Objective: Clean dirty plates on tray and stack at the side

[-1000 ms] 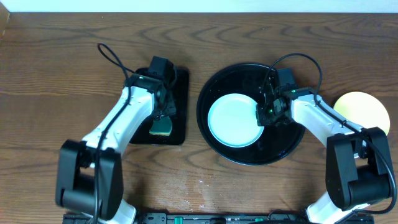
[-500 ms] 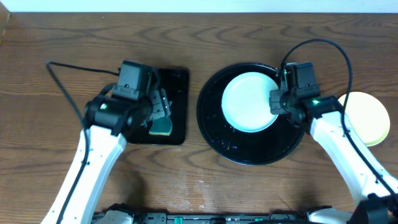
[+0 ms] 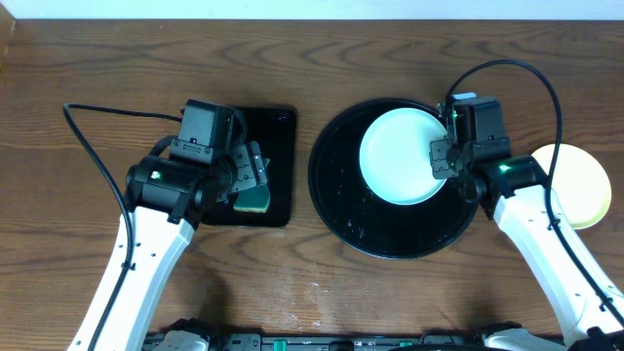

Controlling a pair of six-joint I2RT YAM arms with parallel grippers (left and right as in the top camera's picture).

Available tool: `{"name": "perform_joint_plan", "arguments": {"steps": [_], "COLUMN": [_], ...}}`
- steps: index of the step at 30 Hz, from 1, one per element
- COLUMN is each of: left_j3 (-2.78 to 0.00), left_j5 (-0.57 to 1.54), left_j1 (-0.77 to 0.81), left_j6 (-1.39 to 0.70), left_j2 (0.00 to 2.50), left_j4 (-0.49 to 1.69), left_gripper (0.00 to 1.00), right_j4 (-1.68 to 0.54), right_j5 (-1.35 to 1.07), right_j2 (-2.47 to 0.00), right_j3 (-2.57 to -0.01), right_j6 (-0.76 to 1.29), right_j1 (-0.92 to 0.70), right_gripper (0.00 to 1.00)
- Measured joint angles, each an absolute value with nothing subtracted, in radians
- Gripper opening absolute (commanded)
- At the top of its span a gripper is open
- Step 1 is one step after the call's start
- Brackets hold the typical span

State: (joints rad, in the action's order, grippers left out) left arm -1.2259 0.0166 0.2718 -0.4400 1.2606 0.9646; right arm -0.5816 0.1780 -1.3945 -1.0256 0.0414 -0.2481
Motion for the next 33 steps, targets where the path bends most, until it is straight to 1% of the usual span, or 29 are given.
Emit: {"name": "perform_joint_plan", "arguments": {"steps": [5, 14, 18, 26, 33], "left_j3": [-1.226, -1.226, -1.226, -1.226, -1.226], "left_j5": [0.017, 0.017, 0.017, 0.017, 0.017], "left_j1": [0.272, 0.272, 0.272, 0.272, 0.272], "left_j6": [-0.440, -0.440, -0.440, -0.440, -0.440], "left_j2": [1.261, 1.261, 1.261, 1.261, 1.261], "left_j4": [0.965, 0.965, 0.965, 0.965, 0.965], "left_gripper": [0.84, 0.84, 0.84, 0.84, 0.84], "right_j4": [-0.591, -0.617, -0.617, -0.616, -0.615], "right_j5": [0.309, 0.766, 0.917, 1.173, 1.256], "right_j2": [-1.393, -1.386, -1.386, -1.386, -1.385], "right_j3": [-1.026, -1.026, -1.026, -1.026, -1.026], "right_j6": [0.014, -0.002, -0.006, -0.009, -0.014], "right_j1": [-0.342, -0.671, -0.769, -0.893, -0.924], "right_gripper": [0.01, 0.01, 0.01, 0.01, 0.01]}}
